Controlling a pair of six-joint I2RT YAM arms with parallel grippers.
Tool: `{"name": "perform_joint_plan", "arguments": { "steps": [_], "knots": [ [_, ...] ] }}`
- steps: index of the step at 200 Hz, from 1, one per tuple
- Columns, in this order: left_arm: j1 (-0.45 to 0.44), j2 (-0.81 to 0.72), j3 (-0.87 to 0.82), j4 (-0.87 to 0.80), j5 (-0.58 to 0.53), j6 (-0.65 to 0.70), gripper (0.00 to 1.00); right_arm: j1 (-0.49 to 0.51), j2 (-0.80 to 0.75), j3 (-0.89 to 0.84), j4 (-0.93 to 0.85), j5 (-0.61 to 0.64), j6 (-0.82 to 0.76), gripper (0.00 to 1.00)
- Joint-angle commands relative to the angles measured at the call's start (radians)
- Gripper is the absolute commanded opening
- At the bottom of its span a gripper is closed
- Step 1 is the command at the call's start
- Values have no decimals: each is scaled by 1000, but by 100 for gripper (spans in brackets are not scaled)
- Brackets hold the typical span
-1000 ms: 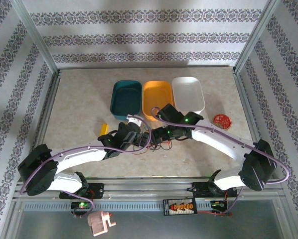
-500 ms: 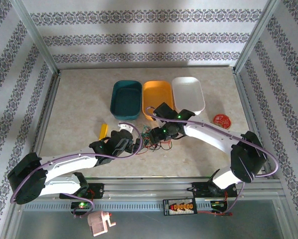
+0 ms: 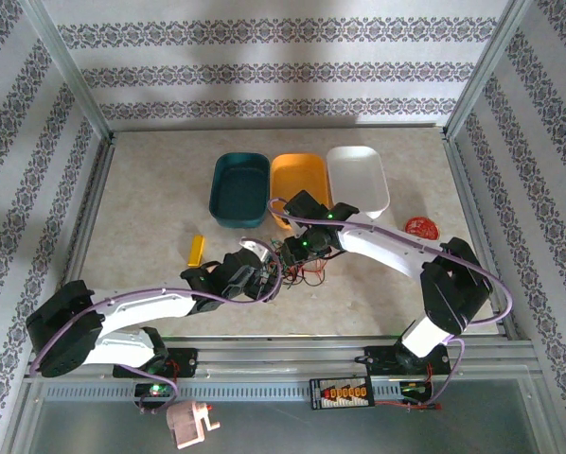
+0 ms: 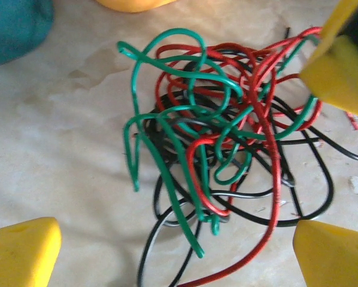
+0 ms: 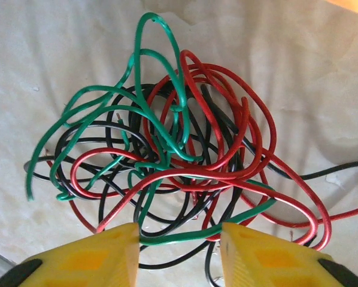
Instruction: Untangle the cables
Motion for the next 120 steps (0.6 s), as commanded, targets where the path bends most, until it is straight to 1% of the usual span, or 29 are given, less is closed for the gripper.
{"name": "perform_joint_plan", "arguments": {
  "steps": [1, 27, 37, 51, 71, 83, 89, 103, 120],
  "knots": [
    [-19, 20, 32, 54, 21, 27, 99, -8, 11, 19, -8, 22, 3, 30],
    [-19, 43, 24, 96, -15, 14, 100, -9, 8, 9, -6, 31, -2, 12],
    [-19, 58, 21, 116, -29, 9, 97, -10, 9, 8, -6, 39, -2, 5],
    [-16, 84, 16, 149, -35, 9, 93, -13, 8, 8, -5, 47, -1, 0],
    [-8, 123, 20, 173, -40, 5, 80, -18, 2, 13, -5, 55, -3, 0],
    [0, 139, 19, 189, -30, 0, 67, -23, -3, 17, -5, 48, 0, 0],
    [6, 144, 16, 198, -20, -1, 62, -27, -6, 19, -3, 36, 0, 0],
    [17, 152, 14, 211, -2, -4, 49, -29, -13, 20, 3, 15, 1, 12],
    [26, 158, 13, 220, 9, -4, 36, -33, -12, 19, 10, -12, 1, 26]
  ]
}}
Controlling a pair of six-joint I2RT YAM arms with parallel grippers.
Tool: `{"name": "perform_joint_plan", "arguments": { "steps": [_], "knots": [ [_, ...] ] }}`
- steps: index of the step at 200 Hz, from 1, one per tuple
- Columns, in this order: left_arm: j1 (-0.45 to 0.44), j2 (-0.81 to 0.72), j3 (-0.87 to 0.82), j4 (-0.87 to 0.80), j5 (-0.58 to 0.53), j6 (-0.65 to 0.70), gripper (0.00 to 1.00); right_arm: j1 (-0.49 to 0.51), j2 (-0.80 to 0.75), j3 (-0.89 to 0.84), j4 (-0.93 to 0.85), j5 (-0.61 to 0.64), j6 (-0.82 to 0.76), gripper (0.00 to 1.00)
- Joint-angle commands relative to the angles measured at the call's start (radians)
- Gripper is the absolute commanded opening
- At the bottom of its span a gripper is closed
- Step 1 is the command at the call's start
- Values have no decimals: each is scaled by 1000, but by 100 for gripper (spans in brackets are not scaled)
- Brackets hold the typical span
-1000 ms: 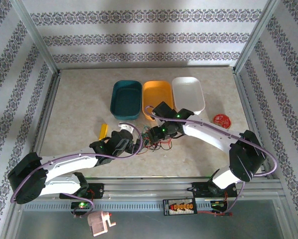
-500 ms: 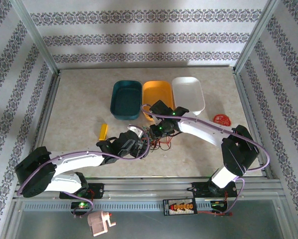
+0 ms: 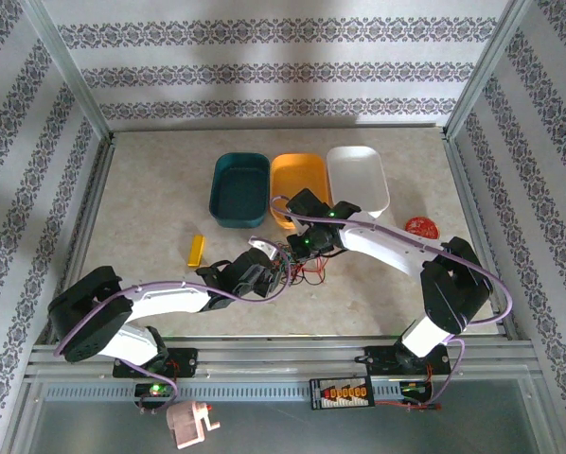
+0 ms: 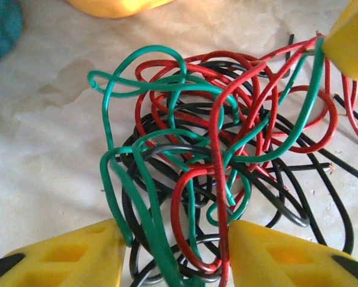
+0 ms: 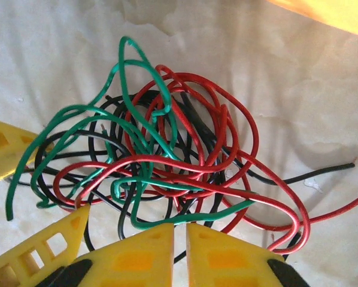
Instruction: Untangle the cables
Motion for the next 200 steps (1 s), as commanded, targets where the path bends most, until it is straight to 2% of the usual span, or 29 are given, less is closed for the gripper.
{"name": "perform_joint_plan", "arguments": {
  "steps": [1, 9, 23, 79, 114, 144, 200],
  "knots": [
    [17, 10, 4, 61, 15, -8, 36, -12, -12, 19, 9, -34, 9, 27],
    [20, 14, 4, 65, 20, -10, 31, -13, -9, 17, 12, -44, 9, 35],
    [22, 22, 8, 69, 28, -10, 23, -14, -5, 15, 17, -56, 9, 42],
    [24, 39, 22, 66, 26, -12, 2, -18, 21, 19, 45, -97, 22, 46],
    [24, 37, 18, 66, -20, -36, 0, -23, 29, 15, 39, -87, 24, 47],
    [25, 35, 13, 72, -78, -72, 0, -18, 31, 5, 15, -22, 19, 50],
    [28, 42, 12, 81, -105, -91, 0, -5, 31, -4, -19, 75, 16, 52]
  ]
}}
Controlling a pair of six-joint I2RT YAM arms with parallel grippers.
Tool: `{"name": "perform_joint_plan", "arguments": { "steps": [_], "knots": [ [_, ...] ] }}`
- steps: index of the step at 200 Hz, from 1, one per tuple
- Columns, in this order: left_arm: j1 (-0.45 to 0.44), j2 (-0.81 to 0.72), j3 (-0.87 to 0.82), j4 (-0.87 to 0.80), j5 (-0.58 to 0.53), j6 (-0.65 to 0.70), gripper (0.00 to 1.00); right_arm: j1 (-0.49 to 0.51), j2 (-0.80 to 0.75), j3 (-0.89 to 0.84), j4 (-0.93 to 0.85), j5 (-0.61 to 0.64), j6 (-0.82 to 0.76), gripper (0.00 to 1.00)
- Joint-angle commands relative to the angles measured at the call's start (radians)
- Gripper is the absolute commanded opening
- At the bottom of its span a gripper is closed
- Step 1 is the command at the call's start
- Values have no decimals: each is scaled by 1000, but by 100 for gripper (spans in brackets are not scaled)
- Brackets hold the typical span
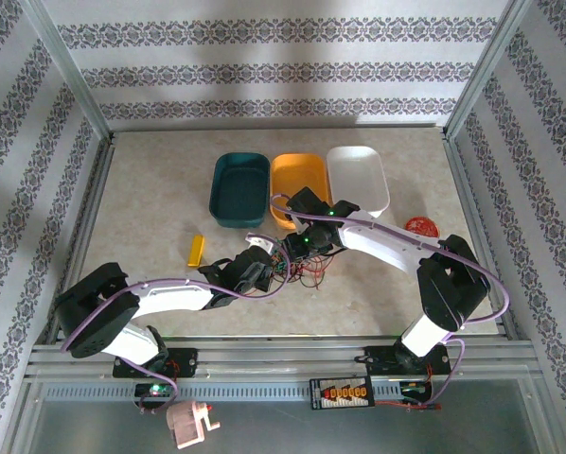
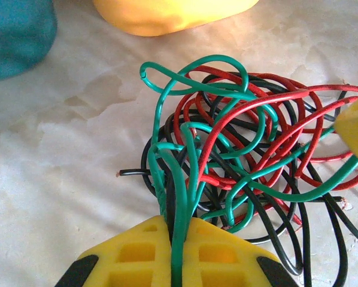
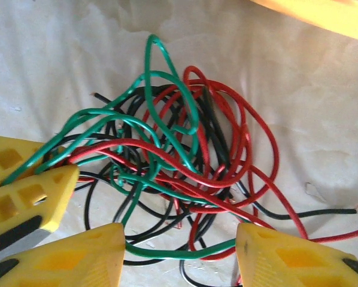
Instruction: Untangle the cables
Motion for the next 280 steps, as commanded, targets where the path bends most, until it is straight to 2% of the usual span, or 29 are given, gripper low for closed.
{"name": "perform_joint_plan", "arguments": {
  "steps": [1, 50, 110, 157, 239, 280],
  "knots": [
    [13, 8, 10, 33, -46, -29, 0, 6, 13, -4, -38, 75, 9, 52],
    [15, 13, 12, 31, -72, -47, 0, 34, 19, 22, -75, 133, 2, 51],
    [15, 13, 10, 46, -94, -62, 0, 61, -25, -16, -82, 91, -33, 52],
    [15, 0, -7, 69, -90, -64, 0, 46, -18, -38, -47, 105, -11, 52],
    [34, 0, 8, 51, -32, -68, 0, 35, -3, -13, -2, 92, -89, 52],
    [78, -4, -18, 63, -7, -112, 0, -27, -68, -59, 5, 45, -83, 52]
  ]
}}
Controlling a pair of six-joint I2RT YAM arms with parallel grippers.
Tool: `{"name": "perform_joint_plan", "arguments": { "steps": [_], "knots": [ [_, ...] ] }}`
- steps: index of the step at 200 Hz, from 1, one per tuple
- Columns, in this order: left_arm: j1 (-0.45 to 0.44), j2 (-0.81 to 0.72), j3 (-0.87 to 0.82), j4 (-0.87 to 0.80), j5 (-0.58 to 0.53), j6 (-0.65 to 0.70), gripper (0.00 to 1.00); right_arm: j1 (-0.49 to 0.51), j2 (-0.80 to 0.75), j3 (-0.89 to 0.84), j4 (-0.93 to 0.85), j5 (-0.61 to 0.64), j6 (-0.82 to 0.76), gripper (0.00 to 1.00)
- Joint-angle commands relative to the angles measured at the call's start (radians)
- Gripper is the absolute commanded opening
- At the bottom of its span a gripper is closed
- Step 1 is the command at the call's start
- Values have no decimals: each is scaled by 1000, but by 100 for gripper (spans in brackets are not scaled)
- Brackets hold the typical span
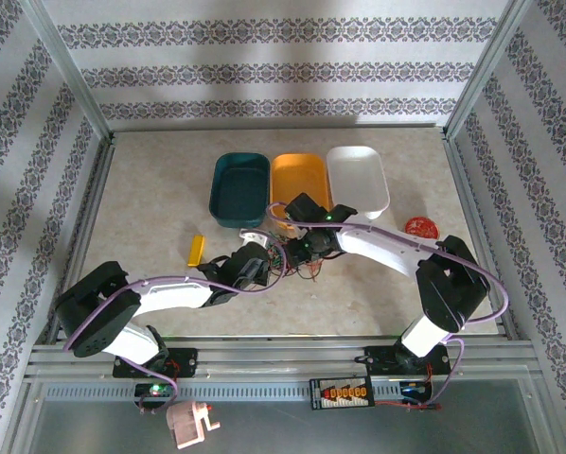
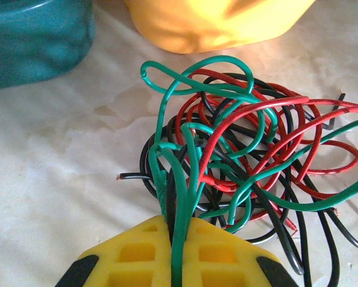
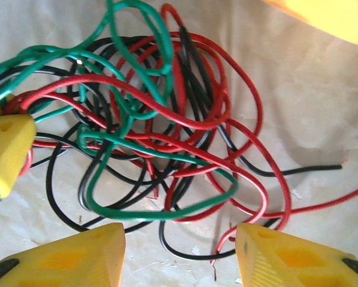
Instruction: Untangle the cables
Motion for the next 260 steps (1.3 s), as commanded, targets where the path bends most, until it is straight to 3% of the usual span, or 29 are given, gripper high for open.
{"name": "perform_joint_plan", "arguments": {
  "steps": [1, 44, 93, 154, 260],
  "knots": [
    [36, -10, -18, 42, 14, -43, 0, -39, -61, -33, 4, -25, -17, 52],
    [43, 4, -11, 51, 51, -26, 0, -135, -86, -98, 25, -89, 0, 51],
    [43, 10, -4, 44, 63, -13, 0, -180, -3, -90, 56, -128, 13, 47],
    [43, 9, -4, 38, 81, 1, 0, -194, 105, -58, 70, -99, 5, 27],
    [42, 7, -1, 33, 101, 17, 0, -225, 116, -75, 106, -67, 19, 27]
  ]
}}
